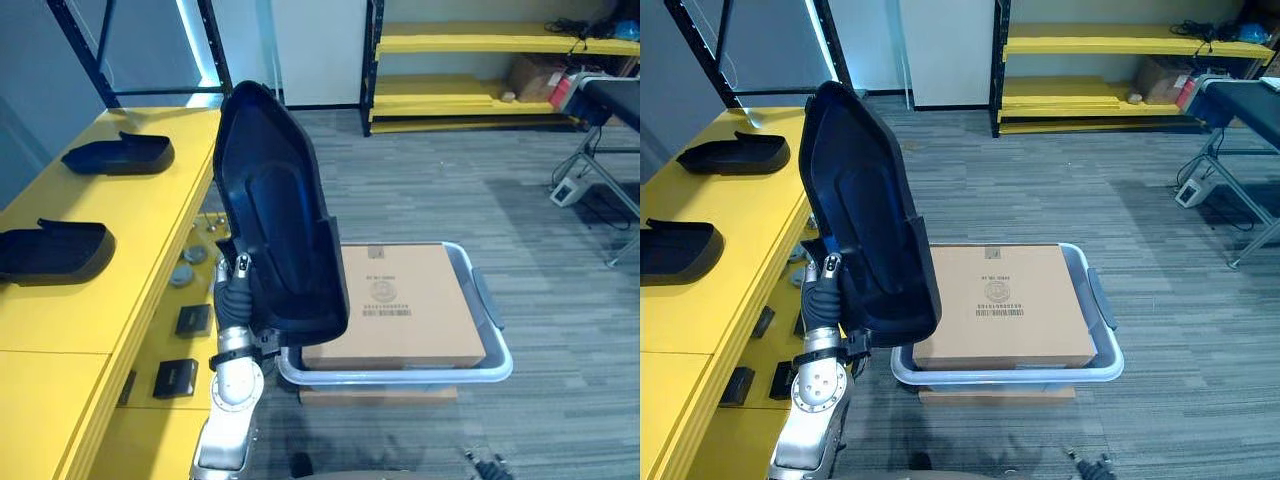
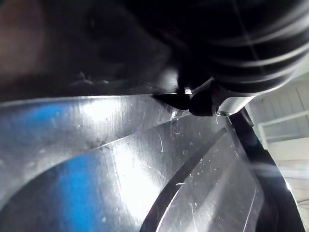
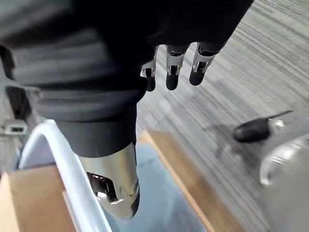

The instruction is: Walk over and take plastic housings, then place them on the shelf

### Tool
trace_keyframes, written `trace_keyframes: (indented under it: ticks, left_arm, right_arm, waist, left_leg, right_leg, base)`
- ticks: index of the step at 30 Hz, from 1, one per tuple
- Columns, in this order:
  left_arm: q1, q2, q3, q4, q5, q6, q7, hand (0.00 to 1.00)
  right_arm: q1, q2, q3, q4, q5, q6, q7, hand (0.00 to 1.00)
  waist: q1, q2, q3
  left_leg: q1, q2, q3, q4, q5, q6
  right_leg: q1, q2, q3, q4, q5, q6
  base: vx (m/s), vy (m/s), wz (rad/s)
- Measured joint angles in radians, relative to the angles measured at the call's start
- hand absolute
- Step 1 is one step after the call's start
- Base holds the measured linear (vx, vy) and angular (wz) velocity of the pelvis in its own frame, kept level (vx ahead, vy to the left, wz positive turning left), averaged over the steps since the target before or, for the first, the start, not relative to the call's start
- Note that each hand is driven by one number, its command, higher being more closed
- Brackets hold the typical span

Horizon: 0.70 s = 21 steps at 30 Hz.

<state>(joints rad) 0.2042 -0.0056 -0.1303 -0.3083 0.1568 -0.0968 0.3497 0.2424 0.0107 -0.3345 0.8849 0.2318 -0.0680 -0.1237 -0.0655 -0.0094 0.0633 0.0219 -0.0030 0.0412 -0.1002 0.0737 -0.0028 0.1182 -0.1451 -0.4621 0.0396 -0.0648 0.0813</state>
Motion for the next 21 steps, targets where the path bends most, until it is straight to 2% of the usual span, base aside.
trace_keyframes:
  ticks: [2, 4, 5, 7, 8, 9, 10, 11, 12, 13, 14, 16, 17, 19, 20, 21]
  left_arm:
    - [0.006, 0.000, -0.003, -0.001, -0.012, 0.000, 0.000, 1.00]
    - [0.008, 0.001, -0.023, -0.013, -0.028, 0.000, -0.001, 1.00]
    - [0.008, 0.000, -0.046, -0.024, -0.032, 0.000, 0.000, 1.00]
    - [0.007, 0.003, -0.065, -0.038, -0.036, 0.000, 0.000, 1.00]
    - [-0.004, 0.001, -0.074, -0.039, -0.036, -0.001, 0.001, 1.00]
    - [-0.014, 0.000, -0.080, -0.037, -0.038, -0.002, 0.000, 1.00]
    - [-0.015, 0.000, -0.085, -0.037, -0.040, -0.002, 0.001, 1.00]
    - [-0.018, 0.000, -0.103, -0.037, -0.044, -0.002, 0.001, 1.00]
    - [-0.033, 0.001, -0.125, -0.035, -0.053, -0.004, -0.001, 1.00]
    - [-0.034, 0.002, -0.139, -0.036, -0.062, -0.013, -0.003, 1.00]
    - [-0.036, 0.013, -0.155, -0.035, -0.084, -0.032, -0.003, 1.00]
    - [-0.060, 0.021, -0.175, -0.033, -0.090, -0.037, -0.015, 1.00]
    - [-0.083, 0.022, -0.188, -0.028, -0.096, -0.037, -0.021, 1.00]
    - [-0.114, 0.018, -0.195, -0.004, -0.103, -0.038, -0.021, 1.00]
    - [-0.126, 0.019, -0.202, 0.012, -0.105, -0.038, -0.021, 1.00]
    - [-0.131, 0.020, -0.207, 0.018, -0.104, -0.038, -0.021, 1.00]
  right_arm:
    - [-0.004, 0.002, 0.030, 0.004, -0.011, 0.000, -0.001, 0.00]
    - [-0.013, -0.001, 0.053, 0.004, -0.018, -0.003, -0.003, 0.00]
    - [-0.018, -0.004, 0.073, 0.006, -0.029, -0.005, -0.002, 0.00]
    - [-0.027, -0.014, 0.078, 0.012, -0.043, -0.006, -0.003, 0.00]
    - [-0.042, -0.021, 0.078, 0.021, -0.046, -0.010, -0.003, 0.00]
    - [-0.066, -0.029, 0.083, 0.036, -0.046, -0.006, -0.005, 0.00]
    - [-0.074, -0.031, 0.089, 0.031, -0.047, -0.005, -0.005, 0.00]
    - [-0.086, -0.037, 0.113, 0.029, -0.047, -0.005, -0.005, 0.00]
    - [-0.101, -0.040, 0.131, 0.032, -0.048, -0.003, -0.005, 0.00]
    - [-0.113, -0.040, 0.142, 0.033, -0.048, 0.000, -0.005, 0.00]
    - [-0.139, -0.034, 0.149, 0.029, -0.048, -0.001, -0.006, 0.00]
    - [-0.168, -0.022, 0.159, 0.027, -0.050, -0.001, -0.006, 0.00]
    - [-0.180, -0.015, 0.160, 0.027, -0.057, 0.000, -0.007, 0.00]
    - [-0.193, -0.006, 0.173, 0.025, -0.067, 0.001, -0.006, 0.00]
    - [-0.196, -0.007, 0.177, 0.006, -0.078, 0.005, -0.006, 0.00]
    - [-0.195, -0.009, 0.178, -0.010, -0.079, 0.007, -0.006, 0.00]
  waist:
    - [0.004, -0.011, 0.008]
    - [0.010, -0.021, 0.035]
    - [0.018, -0.023, 0.052]
    - [0.027, -0.019, 0.061]
    - [0.024, -0.017, 0.068]
    - [0.024, -0.012, 0.080]
    - [0.024, 0.001, 0.078]
    - [0.023, 0.003, 0.078]
    - [0.024, 0.014, 0.077]
    - [0.034, 0.013, 0.078]
    - [0.034, 0.012, 0.077]
    - [0.027, 0.011, 0.076]
    - [0.028, 0.005, 0.077]
    - [0.028, -0.001, 0.079]
    - [0.023, -0.004, 0.078]
    - [0.021, -0.003, 0.079]
  left_leg:
    - [-0.023, -0.007, -0.053, 0.020, 0.008, -0.007]
    - [-0.067, -0.021, -0.130, 0.059, 0.026, -0.005]
    - [-0.099, -0.036, -0.167, 0.061, 0.038, -0.020]
    - [-0.149, -0.006, -0.028, 0.050, -0.017, 0.035]
    - [-0.178, 0.037, 0.174, 0.082, -0.047, 0.078]
    - [-0.202, 0.105, 0.420, 0.137, -0.058, 0.094]
    - [-0.201, 0.144, 0.536, 0.169, -0.059, 0.097]
    - [-0.185, 0.190, 0.696, 0.226, -0.053, 0.102]
    - [-0.194, 0.191, 0.705, 0.264, -0.048, 0.090]
    - [-0.201, 0.181, 0.690, 0.276, -0.058, 0.081]
    - [-0.211, 0.157, 0.664, 0.279, -0.070, 0.083]
    - [-0.228, 0.121, 0.623, 0.277, -0.083, 0.101]
    - [-0.236, 0.102, 0.600, 0.295, -0.106, 0.108]
    - [-0.234, 0.079, 0.563, 0.347, -0.160, 0.112]
    - [-0.228, 0.058, 0.533, 0.361, -0.187, 0.117]
    - [-0.218, 0.048, 0.518, 0.359, -0.196, 0.122]
  right_leg:
    - [-0.001, -0.007, -0.048, 0.029, -0.014, 0.005]
    - [-0.002, -0.021, -0.131, 0.075, -0.045, 0.003]
    - [-0.002, -0.033, -0.204, 0.104, -0.068, 0.003]
    - [0.002, -0.042, -0.329, 0.112, -0.078, 0.001]
    - [0.009, -0.055, -0.406, 0.107, -0.078, 0.002]
    - [0.021, -0.062, -0.476, 0.114, -0.082, 0.005]
    - [0.029, -0.063, -0.503, 0.119, -0.084, 0.007]
    - [0.048, -0.072, -0.553, 0.139, -0.097, 0.022]
    - [0.064, -0.091, -0.581, 0.158, -0.109, 0.040]
    - [0.070, -0.099, -0.590, 0.162, -0.110, 0.042]
    - [0.079, -0.112, -0.610, 0.163, -0.111, 0.044]
    - [0.100, -0.125, -0.645, 0.166, -0.109, 0.049]
    - [0.117, -0.141, -0.663, 0.174, -0.101, 0.062]
    - [0.140, -0.192, -0.664, 0.249, -0.098, 0.059]
    - [0.137, -0.247, -0.637, 0.357, -0.089, 0.017]
    - [0.126, -0.274, -0.599, 0.420, -0.073, -0.029]
  base:
    - [0.01, -0.026, 0.80]
    - [0.00, -0.051, 1.27]
    - [-0.08, -0.058, 1.73]
    - [-0.08, -0.066, 1.91]
    - [0.02, 0.027, 1.95]
    - [0.03, 0.053, 1.85]
    - [0.10, 0.125, 1.62]
    - [0.15, 0.133, 1.54]
    - [0.16, 0.157, 1.35]
    - [0.15, 0.154, 0.97]
    - [0.13, 0.131, 0.76]
    - [0.14, 0.135, 0.82]
    - [0.17, 0.152, 0.76]
    - [0.20, 0.181, 0.72]
    - [0.19, 0.179, 0.59]
    - [0.27, 0.242, 0.81]
